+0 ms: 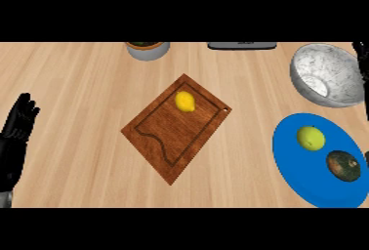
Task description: Pick the squash from the plate and place it in the bowl
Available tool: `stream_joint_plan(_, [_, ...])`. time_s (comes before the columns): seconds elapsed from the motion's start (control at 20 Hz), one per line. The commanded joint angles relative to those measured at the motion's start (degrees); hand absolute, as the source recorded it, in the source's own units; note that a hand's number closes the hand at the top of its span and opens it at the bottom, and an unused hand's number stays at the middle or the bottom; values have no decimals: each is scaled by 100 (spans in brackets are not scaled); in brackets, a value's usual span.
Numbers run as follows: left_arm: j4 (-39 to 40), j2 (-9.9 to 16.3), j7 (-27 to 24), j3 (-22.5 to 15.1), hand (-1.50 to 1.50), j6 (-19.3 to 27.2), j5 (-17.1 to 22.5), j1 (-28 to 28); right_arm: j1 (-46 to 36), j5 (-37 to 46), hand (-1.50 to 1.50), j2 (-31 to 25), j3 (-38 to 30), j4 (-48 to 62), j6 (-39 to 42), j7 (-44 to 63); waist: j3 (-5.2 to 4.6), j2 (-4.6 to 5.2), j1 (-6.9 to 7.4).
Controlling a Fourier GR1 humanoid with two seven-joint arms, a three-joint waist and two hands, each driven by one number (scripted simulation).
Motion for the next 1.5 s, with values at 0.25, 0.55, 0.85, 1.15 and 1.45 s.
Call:
stream_joint_plan(0.25, [-163,-653,212,-544,0,-88,197,-424,1323,-788,150,-665,1829,-251,3552,-1264,128,196,-133])
stream_joint_plan(0.55, [6,-1193,313,-906,0,106,168,-430,2333,-1437,-150,-555,199,723,3518,-4065,159,132,-343])
stream_joint_plan(0.85, [441,-1317,485,-990,0,116,-17,-939,2894,-1475,-150,-1350,-887,1722,4862,-6314,109,92,-113])
stream_joint_plan(1.15, [275,-1392,846,-1084,0,82,-181,-1237,3154,-1107,-150,-2325,-1622,2345,4722,-6378,93,72,47])
stream_joint_plan(1.45, [735,-1505,651,-880,0,-124,-109,-1338,2872,-1140,-150,-2896,-1240,2083,4849,-5199,80,83,96])
